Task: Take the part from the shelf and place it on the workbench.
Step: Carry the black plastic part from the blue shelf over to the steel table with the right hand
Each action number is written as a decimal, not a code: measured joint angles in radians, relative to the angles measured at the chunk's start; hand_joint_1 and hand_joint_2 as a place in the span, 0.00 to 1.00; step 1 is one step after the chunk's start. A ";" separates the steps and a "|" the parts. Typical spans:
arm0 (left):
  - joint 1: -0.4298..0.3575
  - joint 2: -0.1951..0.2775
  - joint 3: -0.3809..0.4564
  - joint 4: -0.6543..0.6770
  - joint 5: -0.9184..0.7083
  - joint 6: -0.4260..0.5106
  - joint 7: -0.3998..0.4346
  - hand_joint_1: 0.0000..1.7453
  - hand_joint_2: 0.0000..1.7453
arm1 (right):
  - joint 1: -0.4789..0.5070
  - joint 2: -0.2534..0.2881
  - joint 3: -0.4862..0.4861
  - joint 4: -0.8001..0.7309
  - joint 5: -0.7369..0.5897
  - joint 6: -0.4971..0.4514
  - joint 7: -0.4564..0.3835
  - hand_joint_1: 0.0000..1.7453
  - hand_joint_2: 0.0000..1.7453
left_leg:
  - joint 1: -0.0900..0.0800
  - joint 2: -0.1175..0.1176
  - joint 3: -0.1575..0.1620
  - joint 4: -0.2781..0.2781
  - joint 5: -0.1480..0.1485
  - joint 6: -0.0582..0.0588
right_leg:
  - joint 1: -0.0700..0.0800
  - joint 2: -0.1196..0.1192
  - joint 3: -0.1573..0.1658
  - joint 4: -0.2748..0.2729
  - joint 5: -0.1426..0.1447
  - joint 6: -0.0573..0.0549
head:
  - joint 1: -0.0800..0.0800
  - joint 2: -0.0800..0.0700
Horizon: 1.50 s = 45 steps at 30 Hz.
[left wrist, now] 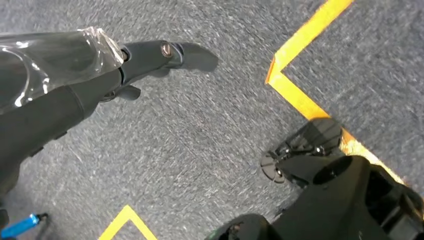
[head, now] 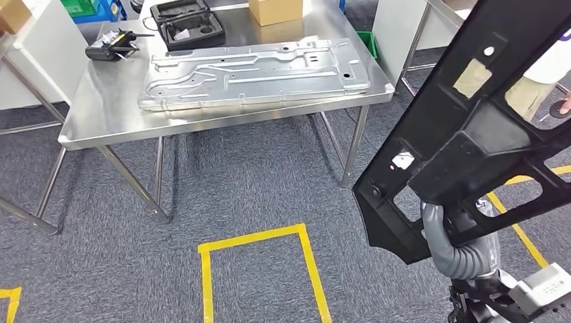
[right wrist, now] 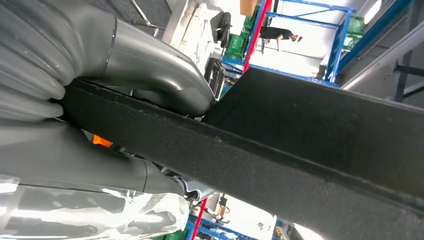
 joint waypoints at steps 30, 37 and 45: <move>0.004 0.003 -0.001 0.002 -0.001 0.000 -0.004 0.00 1.00 | 0.006 0.003 0.005 0.005 -0.008 0.001 -0.012 1.00 1.00 | -0.001 -0.025 -0.059 0.025 0.032 0.000 | -0.006 0.012 0.042 -0.009 -0.022 0.008 | 0.002 0.000; 0.005 0.001 -0.001 0.002 0.001 -0.001 -0.005 0.00 1.00 | 0.004 0.003 0.005 0.006 -0.009 0.001 -0.013 1.00 1.00 | 0.003 -0.028 0.052 0.013 -0.046 0.016 | -0.005 0.002 -0.169 0.215 -0.138 0.022 | 0.003 0.000; 0.002 0.000 -0.001 0.002 0.004 -0.003 -0.003 0.00 1.00 | 0.003 0.006 0.006 0.009 -0.009 0.002 -0.012 1.00 1.00 | -0.003 -0.026 0.136 0.051 -0.126 -0.018 | -0.001 -0.003 -0.128 -0.006 0.092 -0.012 | -0.001 0.000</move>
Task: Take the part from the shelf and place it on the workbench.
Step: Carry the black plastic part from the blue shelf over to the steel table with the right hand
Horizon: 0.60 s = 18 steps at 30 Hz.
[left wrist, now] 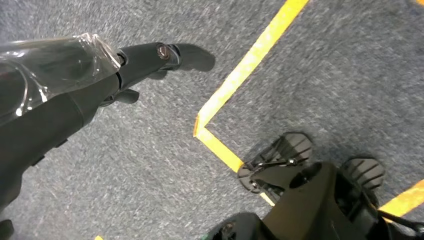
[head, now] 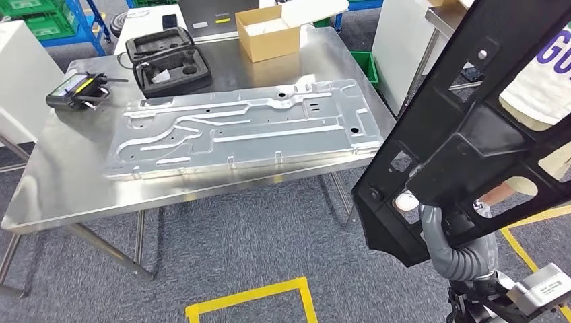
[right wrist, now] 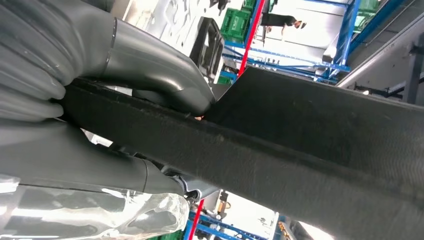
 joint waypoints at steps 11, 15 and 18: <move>-0.027 -0.003 0.003 0.000 0.004 0.000 -0.002 0.00 1.00 | -0.003 0.001 0.000 -0.001 0.000 0.000 -0.001 1.00 1.00 | 0.026 0.020 -0.207 0.073 0.069 -0.039 | -0.019 0.003 0.153 -0.010 -0.118 0.007 | -0.005 0.000; -0.025 -0.004 0.003 0.000 0.006 0.000 -0.002 0.00 1.00 | -0.005 0.002 0.001 0.003 0.000 -0.001 0.001 1.00 1.00 | 0.022 0.020 -0.181 0.022 0.120 -0.013 | -0.014 0.008 0.193 -0.038 -0.145 0.034 | -0.005 0.000; -0.025 -0.006 0.003 0.000 0.006 0.000 -0.001 0.00 1.00 | -0.006 0.002 0.000 0.003 0.000 -0.002 0.000 1.00 1.00 | 0.027 0.020 -0.163 0.005 0.117 0.004 | -0.012 0.002 0.161 0.035 -0.185 0.041 | -0.004 0.000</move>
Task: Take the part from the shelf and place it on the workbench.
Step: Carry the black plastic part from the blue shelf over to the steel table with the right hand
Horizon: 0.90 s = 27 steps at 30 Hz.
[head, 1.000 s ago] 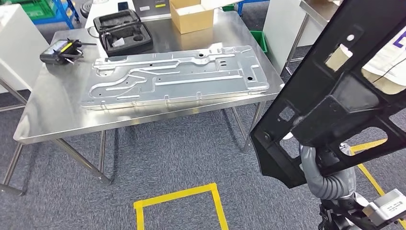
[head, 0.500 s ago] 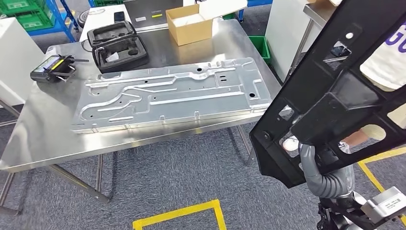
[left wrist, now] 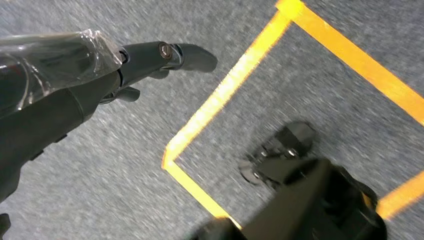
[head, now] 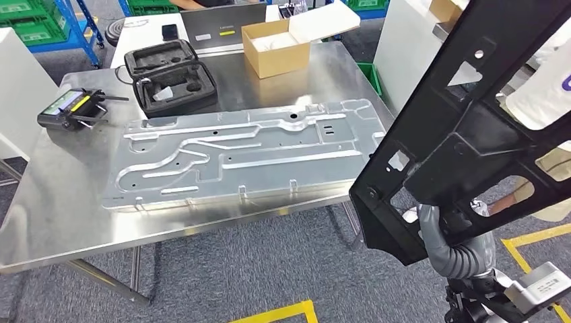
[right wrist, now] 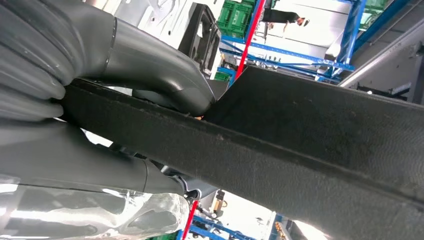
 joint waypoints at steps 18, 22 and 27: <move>0.016 0.003 -0.001 0.000 -0.003 0.002 0.004 0.00 1.00 | 0.000 0.000 0.001 0.001 0.001 -0.004 -0.001 1.00 1.00 | -0.006 -0.004 -0.088 0.265 -0.165 -0.044 | 0.010 -0.001 -0.108 -0.047 0.140 -0.063 | -0.005 0.000; 0.020 0.003 -0.001 0.000 -0.003 0.002 0.005 0.00 1.00 | 0.000 0.000 0.001 0.001 0.001 -0.004 -0.001 1.00 1.00 | 0.003 -0.003 -0.063 0.153 -0.058 -0.048 | 0.008 0.002 -0.072 -0.048 0.111 -0.055 | -0.006 0.000; 0.022 0.005 -0.002 0.001 -0.003 0.001 0.005 0.00 1.00 | 0.000 0.000 0.001 0.001 0.001 -0.004 0.000 1.00 1.00 | -0.013 -0.004 0.019 -0.014 -0.025 -0.013 | 0.009 0.002 -0.044 -0.062 0.096 -0.029 | -0.005 0.000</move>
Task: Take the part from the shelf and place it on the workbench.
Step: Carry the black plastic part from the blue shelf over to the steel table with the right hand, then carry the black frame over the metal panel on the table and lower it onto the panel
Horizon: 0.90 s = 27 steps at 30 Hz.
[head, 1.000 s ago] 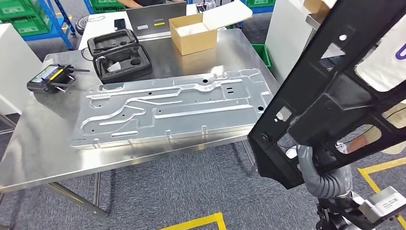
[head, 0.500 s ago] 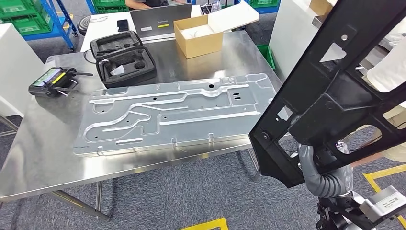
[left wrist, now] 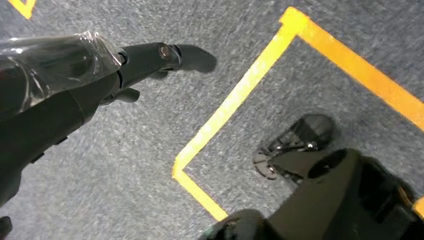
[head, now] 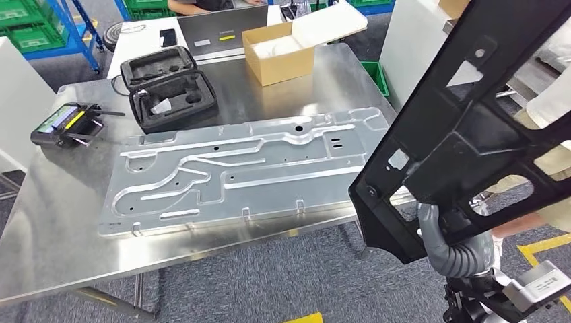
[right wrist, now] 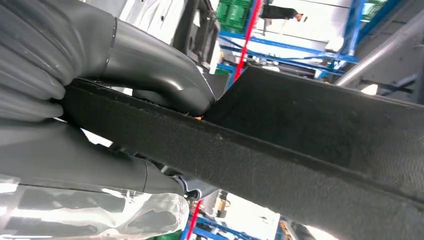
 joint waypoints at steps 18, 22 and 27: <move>-0.002 -0.001 -0.001 0.001 -0.002 -0.002 -0.001 0.00 1.00 | 0.004 0.001 0.000 0.002 0.000 -0.003 0.000 1.00 1.00 | 0.018 0.001 0.178 0.024 -0.137 -0.028 | -0.011 -0.008 -0.159 0.042 0.102 -0.010 | 0.001 0.000; -0.015 -0.003 0.000 0.001 -0.002 -0.002 -0.006 0.00 1.00 | 0.003 0.001 0.000 0.000 0.008 -0.004 0.003 1.00 1.00 | 0.019 0.002 -0.004 0.268 -0.217 -0.039 | -0.008 -0.009 -0.110 0.037 0.068 -0.020 | -0.001 0.000; -0.021 -0.002 0.001 0.001 -0.002 -0.002 -0.012 0.00 1.00 | 0.003 -0.010 0.000 0.001 0.124 -0.026 0.082 1.00 1.00 | -0.012 0.000 -0.050 0.094 -0.068 0.007 | -0.002 -0.003 -0.053 0.034 0.022 -0.020 | -0.001 0.000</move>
